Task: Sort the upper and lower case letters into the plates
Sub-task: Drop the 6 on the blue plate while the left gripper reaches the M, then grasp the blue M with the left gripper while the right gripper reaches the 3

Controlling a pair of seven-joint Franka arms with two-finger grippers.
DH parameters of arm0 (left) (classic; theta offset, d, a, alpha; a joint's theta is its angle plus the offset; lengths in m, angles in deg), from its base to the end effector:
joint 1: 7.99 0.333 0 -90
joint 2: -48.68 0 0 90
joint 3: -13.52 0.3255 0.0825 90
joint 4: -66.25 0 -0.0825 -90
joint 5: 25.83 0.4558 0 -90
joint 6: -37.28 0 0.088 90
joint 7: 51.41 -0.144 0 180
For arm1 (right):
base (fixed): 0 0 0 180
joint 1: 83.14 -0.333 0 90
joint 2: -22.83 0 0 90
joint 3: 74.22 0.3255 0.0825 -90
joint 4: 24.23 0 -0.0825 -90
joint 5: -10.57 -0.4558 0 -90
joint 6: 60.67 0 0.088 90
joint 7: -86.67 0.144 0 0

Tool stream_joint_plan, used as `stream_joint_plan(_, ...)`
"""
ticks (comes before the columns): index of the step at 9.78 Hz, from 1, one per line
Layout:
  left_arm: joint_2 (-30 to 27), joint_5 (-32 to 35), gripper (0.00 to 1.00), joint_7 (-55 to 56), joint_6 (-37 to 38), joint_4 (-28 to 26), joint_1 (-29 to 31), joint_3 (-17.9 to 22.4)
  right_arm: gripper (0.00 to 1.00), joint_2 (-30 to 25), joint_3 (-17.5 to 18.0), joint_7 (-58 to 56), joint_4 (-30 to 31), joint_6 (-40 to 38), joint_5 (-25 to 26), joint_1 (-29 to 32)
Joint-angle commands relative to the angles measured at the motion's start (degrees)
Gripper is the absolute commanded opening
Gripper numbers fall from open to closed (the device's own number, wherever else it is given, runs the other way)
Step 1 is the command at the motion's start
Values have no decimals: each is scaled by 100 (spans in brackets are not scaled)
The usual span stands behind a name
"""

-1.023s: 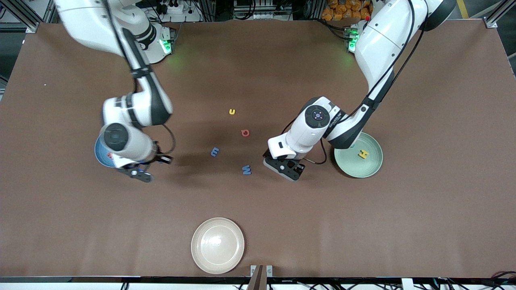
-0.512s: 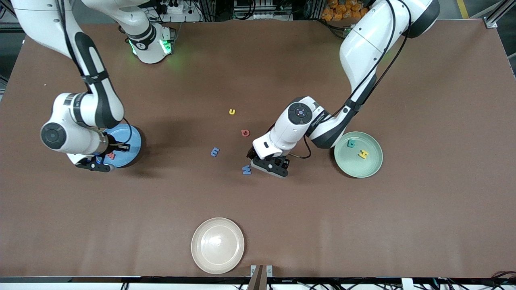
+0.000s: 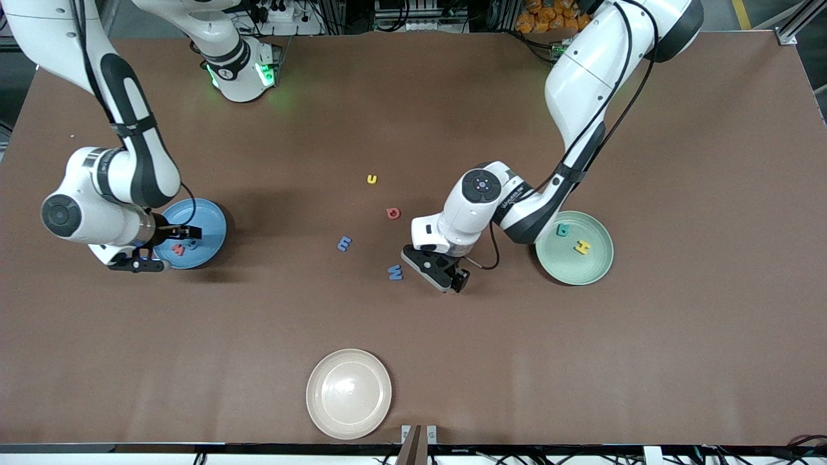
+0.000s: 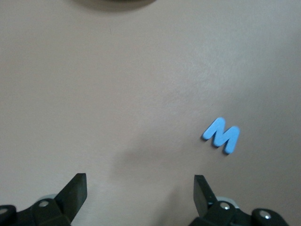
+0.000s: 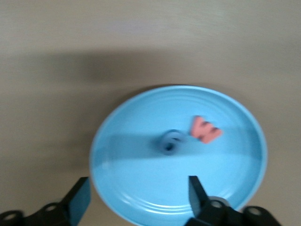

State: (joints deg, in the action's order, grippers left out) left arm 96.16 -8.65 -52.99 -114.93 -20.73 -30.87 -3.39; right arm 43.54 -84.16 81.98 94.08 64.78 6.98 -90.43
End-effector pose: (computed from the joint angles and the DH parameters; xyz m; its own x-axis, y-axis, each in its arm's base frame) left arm 0.6428 -0.4959 0.1442 0.6284 -0.6968 0.3458 -0.7388 -0.6737 -0.0150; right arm 0.6056 -0.0277 0.1608 0.9735 -0.0028 -0.2287 -0.0026 -1.0000 0.0010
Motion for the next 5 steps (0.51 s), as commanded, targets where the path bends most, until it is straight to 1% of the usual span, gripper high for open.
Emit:
stream_joint_plan(1, 78, 163, 100, -867, -36, 129, -58, -6, 100, -226, 19, 615, 149, 93, -89, -613)
stream_joint_plan(2, 86, 137, 100, -1314, -45, 129, -85, -15, 100, -235, 19, 1011, 140, 102, -159, -920)
stream_joint_plan(4, 147, 75, 100, -1424, -45, 173, -400, -32, 100, -217, 19, 2020, 201, 347, -273, -1754)
stream_joint_plan(5, 269, 66, 100, -1433, -45, 321, -488, -50, 100, -182, 28, 2399, 193, 357, -291, -2089)
